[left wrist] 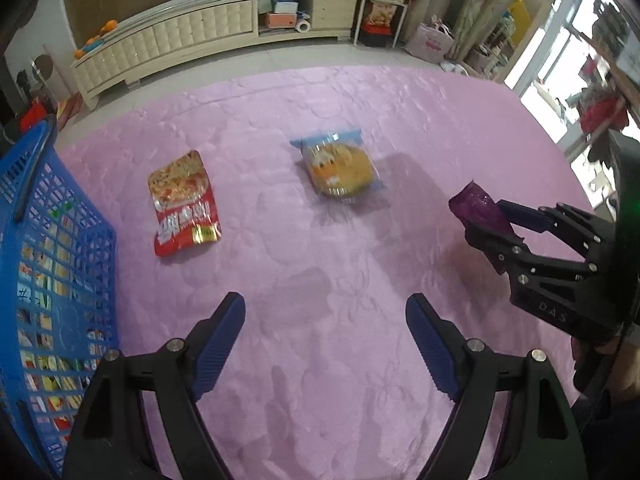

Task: Organize snacks
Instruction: 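Grasp the round bread pack with the left gripper while the right gripper holds the purple pack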

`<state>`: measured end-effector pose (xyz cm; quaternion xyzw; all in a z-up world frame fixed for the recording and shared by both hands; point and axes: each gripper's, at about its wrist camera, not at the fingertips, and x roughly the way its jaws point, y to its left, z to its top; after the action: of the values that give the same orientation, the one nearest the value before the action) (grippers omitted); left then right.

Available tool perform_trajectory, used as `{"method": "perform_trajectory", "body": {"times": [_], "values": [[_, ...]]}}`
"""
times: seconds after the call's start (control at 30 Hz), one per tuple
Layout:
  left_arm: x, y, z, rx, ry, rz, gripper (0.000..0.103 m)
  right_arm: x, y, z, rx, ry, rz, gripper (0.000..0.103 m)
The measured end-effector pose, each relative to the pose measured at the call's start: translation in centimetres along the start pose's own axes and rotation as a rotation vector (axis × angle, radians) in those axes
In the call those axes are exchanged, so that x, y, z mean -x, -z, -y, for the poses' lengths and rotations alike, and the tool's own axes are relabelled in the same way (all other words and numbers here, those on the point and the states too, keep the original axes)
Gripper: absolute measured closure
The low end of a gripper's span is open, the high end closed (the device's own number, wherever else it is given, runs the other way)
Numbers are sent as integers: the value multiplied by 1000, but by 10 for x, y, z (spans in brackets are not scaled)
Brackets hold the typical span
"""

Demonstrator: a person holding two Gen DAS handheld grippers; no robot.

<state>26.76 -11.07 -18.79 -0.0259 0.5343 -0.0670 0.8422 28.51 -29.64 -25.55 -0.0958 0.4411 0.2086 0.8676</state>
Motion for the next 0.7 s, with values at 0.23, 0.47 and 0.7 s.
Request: {"method": "perform_trajectory", "body": {"times": [0.23, 0.47, 0.7], "values": [[-2, -39, -1, 29, -18, 38, 22, 5, -29, 7, -22, 39, 70, 49], [-23, -73, 11, 17, -38, 53, 22, -9, -49, 13, -51, 78, 104, 49], [-59, -94, 26, -14, -34, -2, 22, -25, -49, 31, -104, 86, 89, 49]]}}
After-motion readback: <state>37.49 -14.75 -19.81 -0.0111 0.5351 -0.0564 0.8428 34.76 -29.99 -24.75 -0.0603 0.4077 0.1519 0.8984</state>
